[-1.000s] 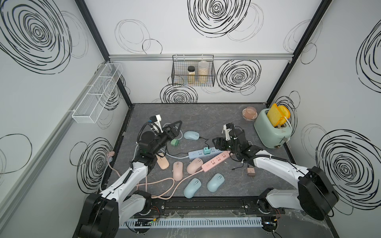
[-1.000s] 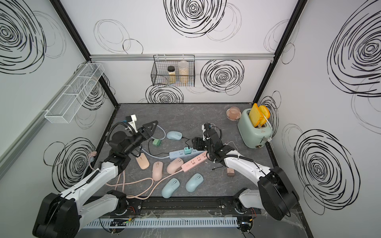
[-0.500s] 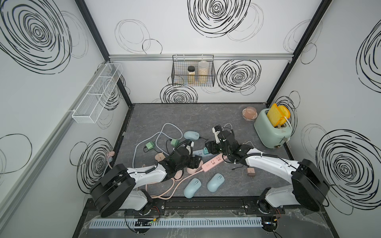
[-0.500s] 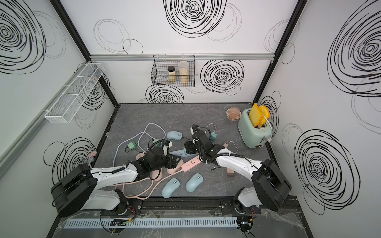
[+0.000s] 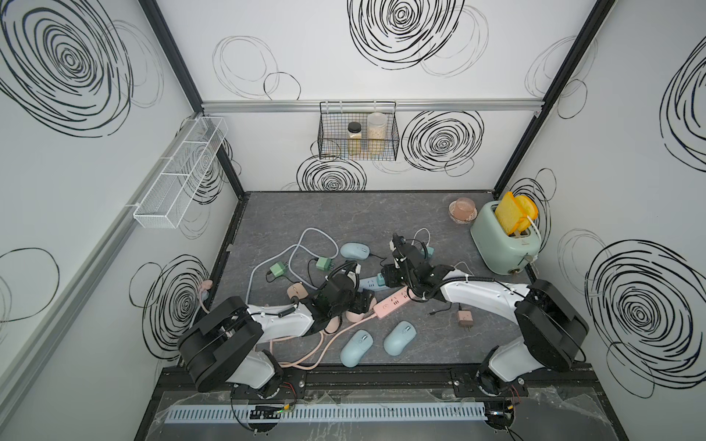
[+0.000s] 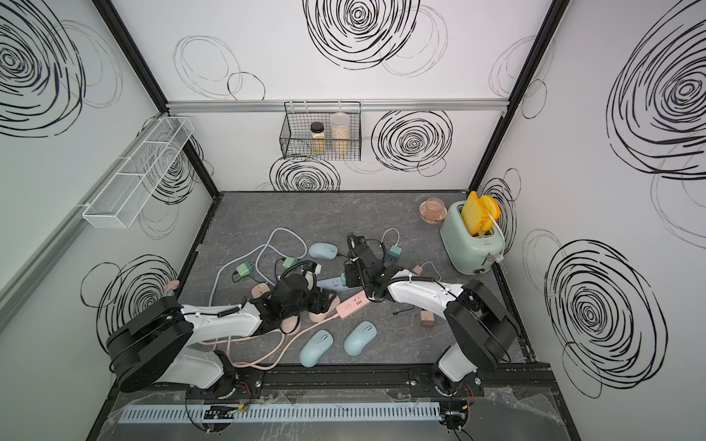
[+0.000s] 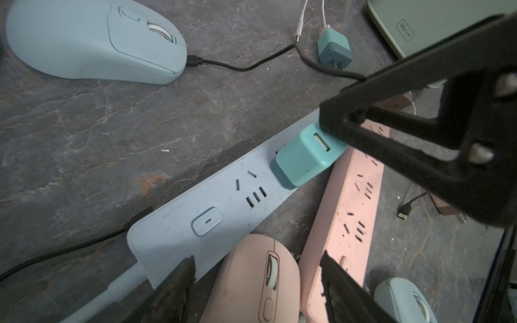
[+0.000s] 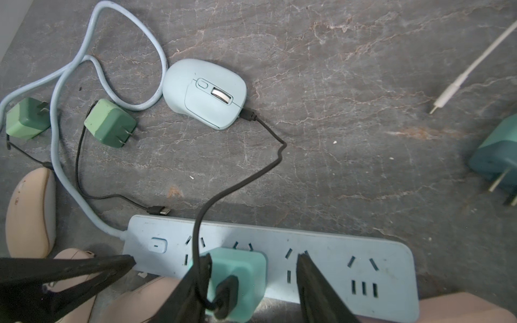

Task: Unplug the wireless mouse
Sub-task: Move the mouse to the center of the board.

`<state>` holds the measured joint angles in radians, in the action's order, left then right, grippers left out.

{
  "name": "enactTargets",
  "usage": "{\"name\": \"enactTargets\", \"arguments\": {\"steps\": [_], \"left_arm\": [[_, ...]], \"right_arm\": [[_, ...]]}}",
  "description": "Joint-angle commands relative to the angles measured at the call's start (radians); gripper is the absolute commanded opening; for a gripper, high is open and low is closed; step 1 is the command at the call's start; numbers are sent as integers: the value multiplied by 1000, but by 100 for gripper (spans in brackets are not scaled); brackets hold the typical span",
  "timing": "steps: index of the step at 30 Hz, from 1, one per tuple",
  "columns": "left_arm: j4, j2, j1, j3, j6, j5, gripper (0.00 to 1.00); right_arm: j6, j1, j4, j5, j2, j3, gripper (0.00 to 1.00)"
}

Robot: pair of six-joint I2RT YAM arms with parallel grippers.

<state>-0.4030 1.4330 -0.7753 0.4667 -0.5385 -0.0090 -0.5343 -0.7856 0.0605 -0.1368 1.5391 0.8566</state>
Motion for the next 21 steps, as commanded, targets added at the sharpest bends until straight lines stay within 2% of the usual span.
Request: {"name": "enactTargets", "arguments": {"steps": [1,4,15,21], "left_arm": [[-25,-6,20,17,2,-29,75],[-26,2,33,18,-2,-22,74],[-37,31,33,23,-7,-8,73],[-29,40,38,33,-3,-9,73]], "right_arm": [[-1,-7,7,-14,1,22,60],[0,-11,-2,-13,2,24,66],[-3,11,34,-12,57,110,66],[-13,50,32,48,121,158,69]]}}
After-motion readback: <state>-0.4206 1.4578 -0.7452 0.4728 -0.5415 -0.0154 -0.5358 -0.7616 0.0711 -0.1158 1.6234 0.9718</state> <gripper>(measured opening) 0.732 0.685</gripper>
